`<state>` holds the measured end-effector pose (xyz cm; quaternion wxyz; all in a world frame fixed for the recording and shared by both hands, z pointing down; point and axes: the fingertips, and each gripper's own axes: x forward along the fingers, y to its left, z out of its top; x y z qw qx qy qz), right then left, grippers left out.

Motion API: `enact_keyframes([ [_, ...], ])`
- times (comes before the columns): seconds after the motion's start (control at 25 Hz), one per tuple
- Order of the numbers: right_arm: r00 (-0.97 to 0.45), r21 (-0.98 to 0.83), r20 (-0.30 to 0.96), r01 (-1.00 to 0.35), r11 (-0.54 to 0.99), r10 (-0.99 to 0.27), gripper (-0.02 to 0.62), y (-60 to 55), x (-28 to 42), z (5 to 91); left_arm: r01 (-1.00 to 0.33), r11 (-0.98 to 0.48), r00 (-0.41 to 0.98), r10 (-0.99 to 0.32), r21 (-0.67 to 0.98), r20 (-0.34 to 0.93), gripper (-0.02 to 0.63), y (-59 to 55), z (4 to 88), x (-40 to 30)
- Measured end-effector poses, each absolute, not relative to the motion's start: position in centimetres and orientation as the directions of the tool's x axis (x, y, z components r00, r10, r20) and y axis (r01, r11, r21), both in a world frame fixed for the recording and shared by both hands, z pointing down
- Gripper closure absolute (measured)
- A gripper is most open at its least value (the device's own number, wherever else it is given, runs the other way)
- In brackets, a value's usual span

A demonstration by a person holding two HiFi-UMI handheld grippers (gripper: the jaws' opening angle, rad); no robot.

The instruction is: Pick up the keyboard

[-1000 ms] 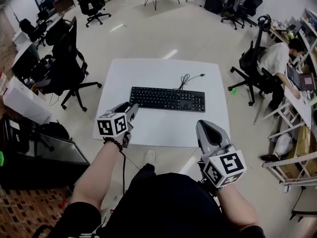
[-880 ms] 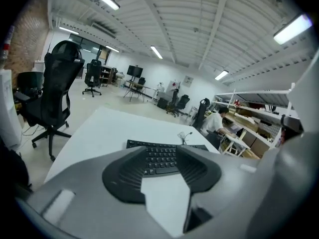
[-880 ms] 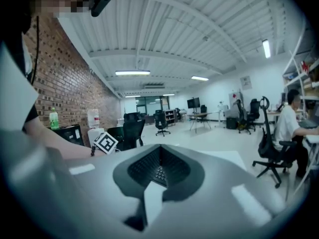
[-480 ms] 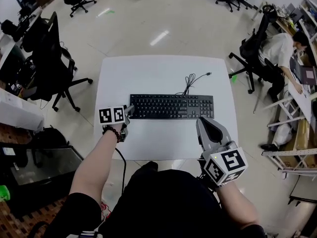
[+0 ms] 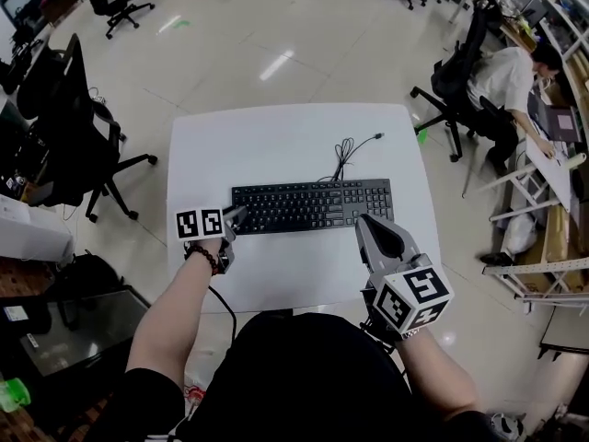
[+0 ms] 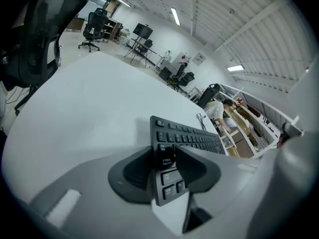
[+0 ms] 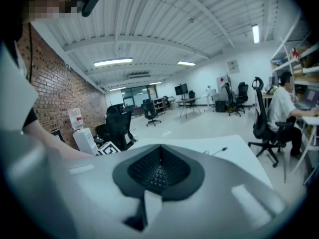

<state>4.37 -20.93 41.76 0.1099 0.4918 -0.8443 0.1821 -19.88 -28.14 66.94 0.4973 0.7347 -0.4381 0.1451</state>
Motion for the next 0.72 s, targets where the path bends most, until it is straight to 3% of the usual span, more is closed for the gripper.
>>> enact_keyframes([
  [0.32, -0.500, -0.433, 0.431, -0.845, 0.314, -0.751, 0.579, -21.6, 5.9, 47.3, -0.751, -0.124, 0.605, -0.523, 0.648, 0.601, 0.502, -27.3, 62.0, -19.8],
  [0.52, -0.507, -0.643, 0.466, -0.757, 0.116, -0.725, 0.463, -21.6, 7.1, 52.6, -0.741, -0.148, 0.620, -0.524, 0.655, 0.584, 0.511, -26.5, 58.7, -19.0],
  [0.72, -0.502, -0.797, 0.493, -0.588, -0.137, -0.711, 0.369, -21.1, 8.4, 58.5, -0.741, -0.164, 0.625, -0.525, 0.652, 0.578, 0.515, -26.2, 56.4, -18.4],
])
